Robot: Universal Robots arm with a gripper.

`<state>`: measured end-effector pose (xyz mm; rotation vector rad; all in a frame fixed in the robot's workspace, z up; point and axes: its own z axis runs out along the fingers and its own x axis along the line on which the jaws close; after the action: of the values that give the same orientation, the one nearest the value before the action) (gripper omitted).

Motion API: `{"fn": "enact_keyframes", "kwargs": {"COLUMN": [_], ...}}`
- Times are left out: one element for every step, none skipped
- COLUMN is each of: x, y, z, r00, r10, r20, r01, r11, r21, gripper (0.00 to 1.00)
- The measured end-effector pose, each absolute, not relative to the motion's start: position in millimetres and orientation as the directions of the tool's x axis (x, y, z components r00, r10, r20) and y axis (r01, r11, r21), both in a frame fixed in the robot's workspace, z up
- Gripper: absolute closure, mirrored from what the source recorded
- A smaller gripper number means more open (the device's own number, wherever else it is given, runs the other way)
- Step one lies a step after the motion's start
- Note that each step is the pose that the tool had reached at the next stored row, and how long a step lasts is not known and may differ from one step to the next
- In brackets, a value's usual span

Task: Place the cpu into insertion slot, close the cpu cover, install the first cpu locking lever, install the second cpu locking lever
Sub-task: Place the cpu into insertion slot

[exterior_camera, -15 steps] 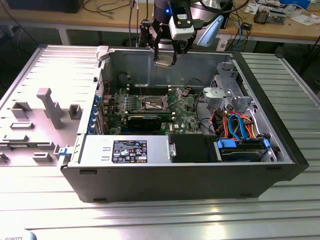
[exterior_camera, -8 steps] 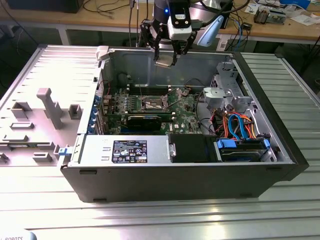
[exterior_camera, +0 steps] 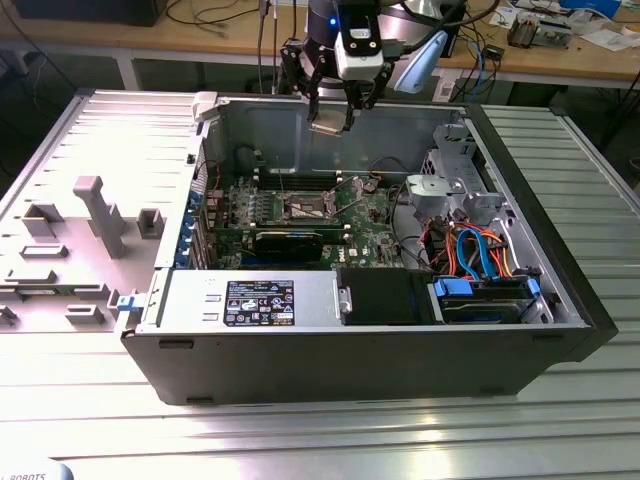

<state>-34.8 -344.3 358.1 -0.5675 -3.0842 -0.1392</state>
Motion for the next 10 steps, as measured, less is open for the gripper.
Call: {"fn": "enact_keyframes", "kwargs": {"x": [-34.8,-34.8,-34.8,-34.8,-34.8,-34.8,-34.8,-34.8,-34.8,-34.8], "y": [-344.3,-344.3,-344.3,-344.3,-344.3,-344.3,-344.3,-344.3,-344.3,-344.3], "z": [358.1,358.1,358.0,358.0,357.9,357.9,357.9,357.9,357.9,357.9], "r00": [-0.933,-0.927,-0.919,-0.910,-0.902,-0.896,-0.895,-0.895,-0.894,-0.894], "r10": [0.360,0.374,0.394,0.414,0.432,0.443,0.446,0.446,0.447,0.447], "r20": [0.018,0.019,0.018,0.019,0.019,0.019,0.019,0.019,0.019,0.018], "r01": [0.360,0.374,0.394,0.414,0.432,0.443,0.445,0.446,0.447,0.447], "r11": [0.929,0.923,0.915,0.906,0.898,0.892,0.891,0.891,0.890,0.890], "r21": [0.087,0.087,0.087,0.087,0.086,0.086,0.086,0.087,0.087,0.087], "gripper": [0.46,0.46,0.46,0.46,0.46,0.46,0.46,0.46,0.46,0.46]}}
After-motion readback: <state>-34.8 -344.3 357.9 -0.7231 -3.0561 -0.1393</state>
